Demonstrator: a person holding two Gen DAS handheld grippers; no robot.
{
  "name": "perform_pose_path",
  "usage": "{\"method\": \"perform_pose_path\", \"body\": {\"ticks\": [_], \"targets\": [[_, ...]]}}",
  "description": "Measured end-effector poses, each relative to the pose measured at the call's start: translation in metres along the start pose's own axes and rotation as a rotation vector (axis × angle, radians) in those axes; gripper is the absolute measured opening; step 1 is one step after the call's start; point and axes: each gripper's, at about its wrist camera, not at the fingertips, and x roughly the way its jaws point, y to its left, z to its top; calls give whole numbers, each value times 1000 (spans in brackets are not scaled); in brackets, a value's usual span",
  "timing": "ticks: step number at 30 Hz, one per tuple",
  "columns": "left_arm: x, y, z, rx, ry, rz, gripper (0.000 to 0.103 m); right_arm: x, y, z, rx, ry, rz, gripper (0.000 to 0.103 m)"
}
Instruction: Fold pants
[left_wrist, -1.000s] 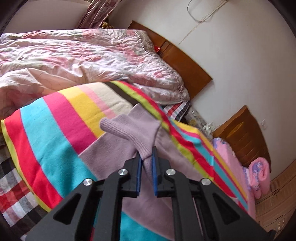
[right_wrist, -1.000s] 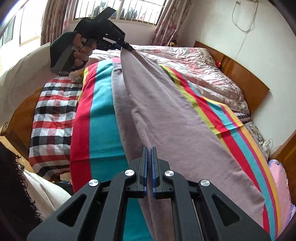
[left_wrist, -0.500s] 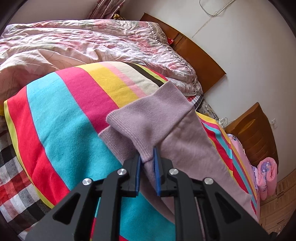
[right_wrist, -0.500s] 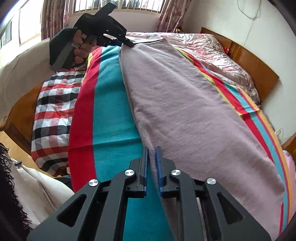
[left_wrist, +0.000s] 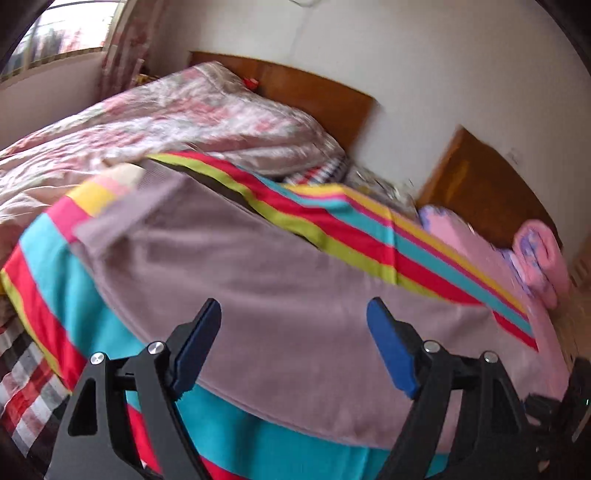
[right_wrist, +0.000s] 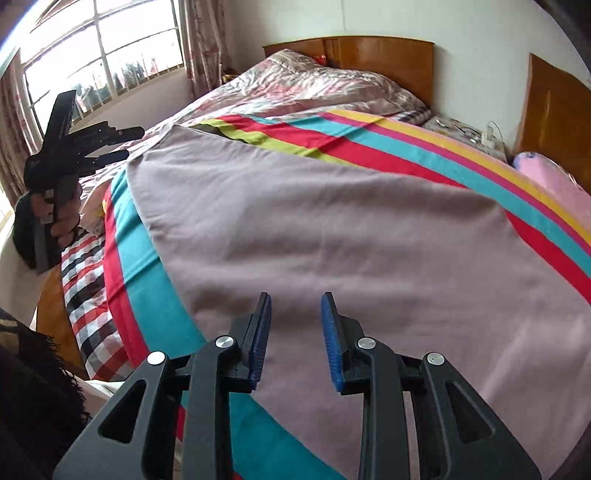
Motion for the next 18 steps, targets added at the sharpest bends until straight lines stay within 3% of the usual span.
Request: {"method": "perform_pose_path", "body": {"ticks": [2, 5, 7, 9, 12, 14, 18], "targets": [[19, -33, -25, 105, 67, -34, 81, -3, 5, -8, 3, -7, -2, 27], [38, -67, -57, 244, 122, -24, 81, 2, 2, -19, 13, 10, -30, 28], [59, -80, -72, 328, 189, 56, 81, 10, -4, -28, 17, 55, -45, 29], [67, -84, -80, 380, 180, 96, 88, 4, -12, -35, 44, 47, -8, 30], [70, -85, -69, 346, 237, 105, 89, -12, -22, -44, 70, 75, 18, 31], [61, -96, -54, 345, 208, 85, 89, -27, -30, -46, 74, 63, -21, 36], [67, -167, -27, 488, 168, -25, 90, -46, -59, -25, 108, -39, -97, 48]]}}
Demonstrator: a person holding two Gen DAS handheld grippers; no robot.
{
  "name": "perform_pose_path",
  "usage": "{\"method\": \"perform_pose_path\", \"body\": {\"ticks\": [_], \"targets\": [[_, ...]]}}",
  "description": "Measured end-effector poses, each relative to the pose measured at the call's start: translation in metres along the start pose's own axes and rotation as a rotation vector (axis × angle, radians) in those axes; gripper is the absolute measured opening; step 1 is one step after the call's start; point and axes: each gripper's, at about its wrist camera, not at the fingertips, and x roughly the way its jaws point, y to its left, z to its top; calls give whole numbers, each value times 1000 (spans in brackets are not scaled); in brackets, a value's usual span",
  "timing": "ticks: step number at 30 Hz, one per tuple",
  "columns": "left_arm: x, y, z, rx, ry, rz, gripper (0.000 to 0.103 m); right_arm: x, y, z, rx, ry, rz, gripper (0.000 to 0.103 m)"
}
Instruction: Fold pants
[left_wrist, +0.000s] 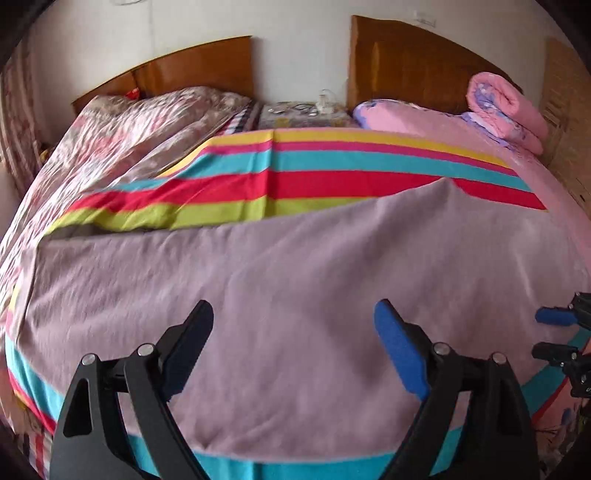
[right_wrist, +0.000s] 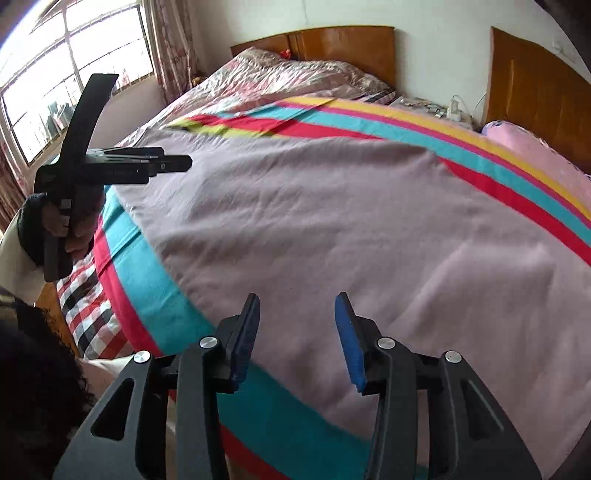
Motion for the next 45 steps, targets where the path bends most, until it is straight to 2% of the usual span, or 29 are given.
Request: {"method": "perform_pose_path", "body": {"ticks": [2, 3, 6, 8, 9, 12, 14, 16, 18, 20, 22, 23, 24, 26, 29, 31, 34, 35, 37, 39, 42, 45], "targets": [[21, -27, 28, 54, 11, -81, 93, 9, -9, 16, -18, -9, -77, 64], [37, -38, 39, 67, 21, -99, 93, 17, -13, 20, -28, 13, -96, 73], [90, -62, 54, 78, 100, -125, 93, 47, -26, 13, -88, 153, -152, 77], [120, -68, 51, 86, 122, -98, 93, 39, -40, -6, -94, 132, -114, 81], [128, -68, 48, 98, 97, -80, 99, 33, -46, -14, -89, 131, -101, 81], [133, -68, 51, 86, 100, -79, 101, 10, -59, -36, -75, 129, -82, 81], [135, -71, 51, 94, 101, -63, 102, -7, -68, -38, -55, 111, -71, 81], [135, -70, 51, 88, 98, -61, 102, -22, -85, -32, -31, 47, -138, 82], [133, -70, 51, 85, 95, -55, 102, -27, -120, -25, 65, 10, -204, 85], [132, -69, 51, 82, 94, -48, 102, -18, -151, -22, 136, 39, -248, 86], [125, -74, 49, 77, 83, 4, 102, -2, -172, -32, 147, 153, -308, 87], [121, -79, 49, 81, 71, 65, 102, -9, -176, -38, 154, 130, -266, 88], [116, -85, 50, 83, 62, 95, 99, -14, -178, -45, 157, 141, -243, 88], [101, -104, 57, 93, 30, 28, 99, -28, -178, -59, 143, 154, -246, 88], [90, -158, 72, 181, -7, -64, 100, -42, -176, -68, 140, 162, -264, 88], [94, -204, 79, 261, -5, -143, 100, -50, -174, -65, 159, 135, -298, 88], [106, -272, 83, 385, -20, -215, 100, -52, -175, -69, 177, 110, -297, 88], [112, -291, 84, 405, -15, -242, 100, -50, -179, -73, 185, 136, -305, 88], [127, -316, 82, 423, 16, -264, 100, -55, -180, -85, 148, 120, -292, 89], [142, -332, 76, 457, 51, -239, 102, -64, -181, -97, 124, 123, -297, 89], [143, -331, 75, 424, 76, -257, 102, -84, -184, -105, 179, 79, -271, 88], [145, -332, 74, 400, 94, -273, 102, -96, -170, -99, 164, 25, -274, 88]]}}
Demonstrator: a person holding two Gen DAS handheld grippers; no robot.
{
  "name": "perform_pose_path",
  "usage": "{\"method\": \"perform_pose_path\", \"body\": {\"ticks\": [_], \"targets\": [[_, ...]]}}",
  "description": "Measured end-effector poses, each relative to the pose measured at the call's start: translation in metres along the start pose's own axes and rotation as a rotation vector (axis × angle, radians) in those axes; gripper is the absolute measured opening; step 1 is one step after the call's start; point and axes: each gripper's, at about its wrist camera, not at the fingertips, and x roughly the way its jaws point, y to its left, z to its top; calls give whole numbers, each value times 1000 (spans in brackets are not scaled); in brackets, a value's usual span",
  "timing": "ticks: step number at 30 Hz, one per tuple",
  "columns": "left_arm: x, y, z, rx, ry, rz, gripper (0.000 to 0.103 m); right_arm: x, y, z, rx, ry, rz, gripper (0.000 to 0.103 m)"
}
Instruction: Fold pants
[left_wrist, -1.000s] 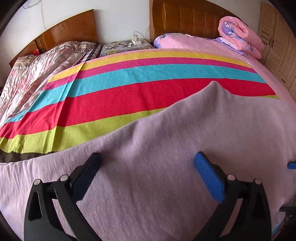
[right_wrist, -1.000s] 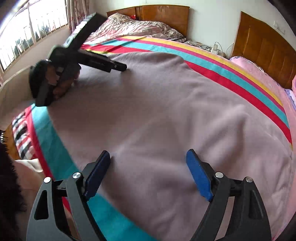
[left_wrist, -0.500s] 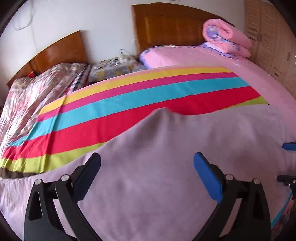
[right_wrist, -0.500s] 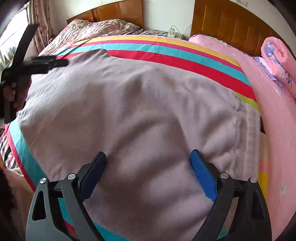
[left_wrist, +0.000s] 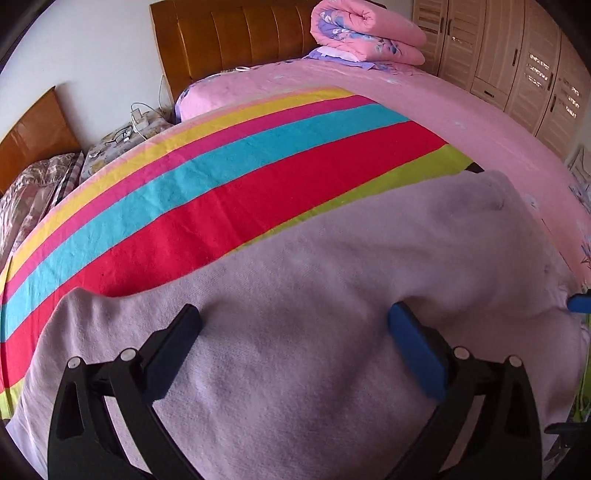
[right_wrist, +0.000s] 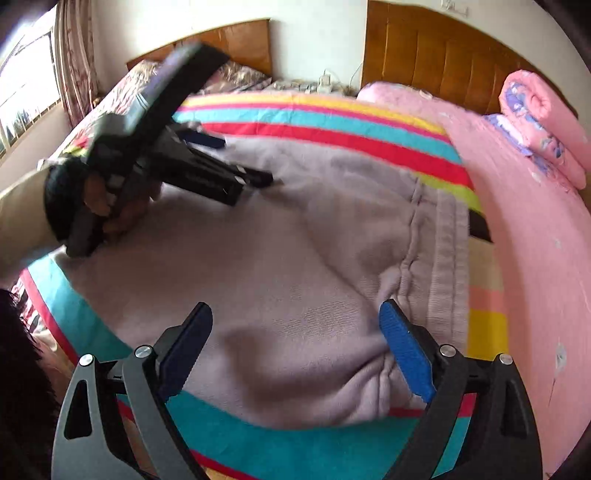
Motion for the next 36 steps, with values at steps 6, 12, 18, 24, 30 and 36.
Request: {"method": "perform_pose_path", "body": {"ticks": [6, 12, 18, 24, 30, 36], "targets": [[0, -4, -1, 13, -12, 25, 102, 22, 12, -9, -65, 60, 31, 89], [1, -1, 0, 2, -9, 12, 102, 13, 11, -18, -51, 55, 43, 89], [-21, 12, -5, -36, -57, 36, 101, 1, 18, 5, 21, 33, -26, 88], [-101, 94, -44, -209, -150, 94, 102, 0, 54, 38, -46, -21, -49, 88], [-186, 218, -165, -562, -131, 254, 101, 17, 112, 75, -132, -79, 33, 88], [-289, 305, -315, -935, -209, 445, 101, 44, 195, 115, -281, -96, 140, 88]]}}
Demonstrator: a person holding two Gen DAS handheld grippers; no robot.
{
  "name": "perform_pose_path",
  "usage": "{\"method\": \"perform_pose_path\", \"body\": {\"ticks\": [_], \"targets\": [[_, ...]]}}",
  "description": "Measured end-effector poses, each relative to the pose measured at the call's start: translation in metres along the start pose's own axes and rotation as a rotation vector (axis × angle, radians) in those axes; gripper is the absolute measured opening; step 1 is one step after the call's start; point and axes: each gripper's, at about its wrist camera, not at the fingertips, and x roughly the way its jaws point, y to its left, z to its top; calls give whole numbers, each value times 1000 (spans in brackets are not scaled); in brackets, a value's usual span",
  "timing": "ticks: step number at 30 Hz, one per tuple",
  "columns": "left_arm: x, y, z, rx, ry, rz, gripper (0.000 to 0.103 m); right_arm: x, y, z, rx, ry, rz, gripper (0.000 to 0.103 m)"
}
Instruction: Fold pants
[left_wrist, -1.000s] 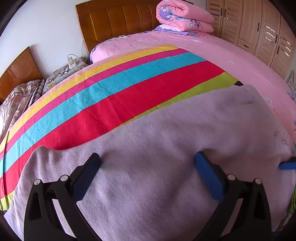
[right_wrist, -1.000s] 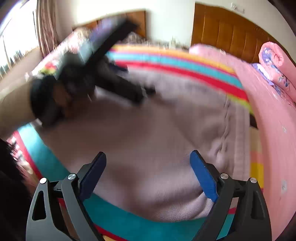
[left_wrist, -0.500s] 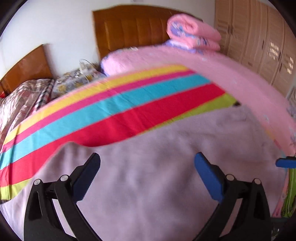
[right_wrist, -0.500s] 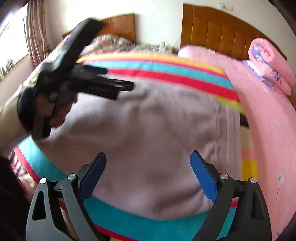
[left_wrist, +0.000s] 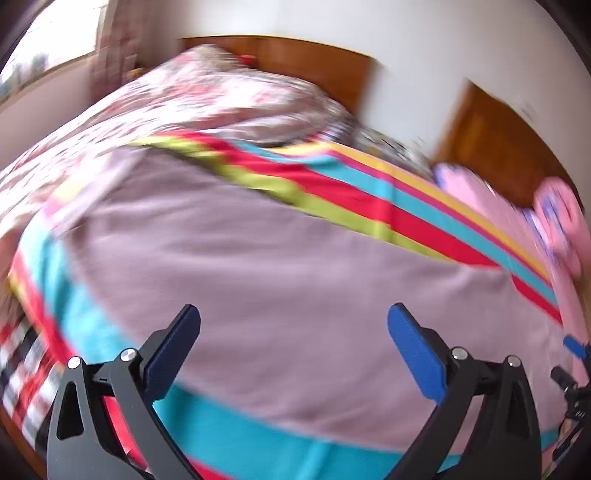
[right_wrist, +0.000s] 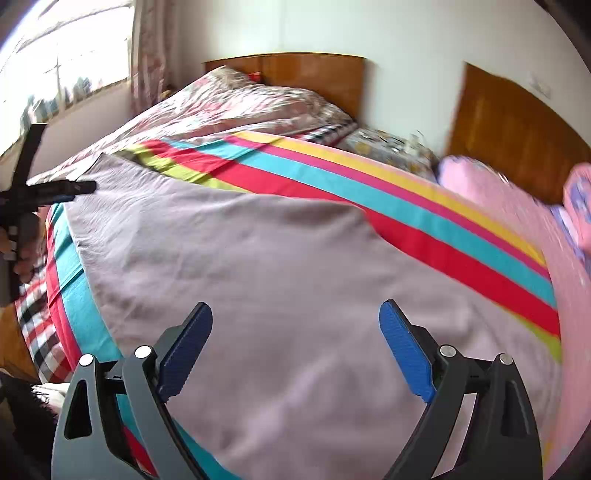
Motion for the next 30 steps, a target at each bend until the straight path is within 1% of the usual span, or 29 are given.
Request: {"method": "perform_pose_path", "body": {"ticks": [2, 3, 5, 6, 7, 8, 9, 10, 11, 13, 16, 18, 19, 20, 21, 22, 23, 25, 26, 27, 28, 30], "targets": [[-12, 63, 3, -149, -21, 13, 101, 8, 23, 15, -15, -13, 28, 88], [-16, 93, 3, -237, -27, -12, 101, 12, 34, 21, -10, -16, 48, 88], [-19, 151, 1, -430, -60, -130, 100, 21, 55, 31, -2, -13, 91, 88], [-19, 177, -1, -508, -67, -173, 98, 26, 64, 34, -6, -7, 105, 88], [-14, 196, 0, -567, -67, -217, 92, 31, 75, 36, -17, 5, 115, 88], [-10, 210, 1, -600, -66, -245, 89, 35, 85, 38, -31, 16, 117, 88], [-5, 219, 3, -621, -64, -255, 82, 39, 95, 39, -42, 26, 117, 88], [1, 226, 6, -633, -57, -270, 78, 41, 101, 39, -51, 36, 120, 88], [7, 230, 9, -640, -49, -296, 76, 43, 107, 40, -59, 46, 122, 88], [17, 229, 12, -644, -30, -334, 75, 44, 114, 41, -66, 58, 116, 88], [41, 222, 13, -654, 20, -331, 75, 47, 115, 43, -58, 64, 110, 88], [47, 226, 13, -679, 12, -339, 75, 47, 113, 44, -49, 62, 111, 88], [47, 228, 15, -689, -1, -348, 73, 48, 114, 46, -45, 60, 116, 88], [48, 231, 17, -698, -14, -351, 68, 48, 114, 49, -40, 52, 128, 88], [50, 234, 19, -705, -19, -351, 47, 48, 115, 53, -38, 40, 143, 88], [54, 238, 20, -713, -12, -350, 31, 48, 117, 57, -36, 26, 165, 89], [58, 243, 22, -725, -9, -363, 23, 51, 121, 63, -32, 13, 200, 89], [63, 249, 22, -748, -12, -393, 19, 60, 135, 74, -45, 15, 278, 89], [65, 249, 21, -753, -15, -394, 18, 67, 146, 78, -70, 18, 318, 89], [63, 248, 20, -750, -26, -389, 17, 75, 158, 80, -96, 19, 341, 89], [60, 245, 19, -741, -38, -378, 16, 86, 170, 79, -126, 47, 349, 89], [49, 236, 20, -706, -65, -339, 15, 113, 190, 74, -179, 139, 316, 88]]}}
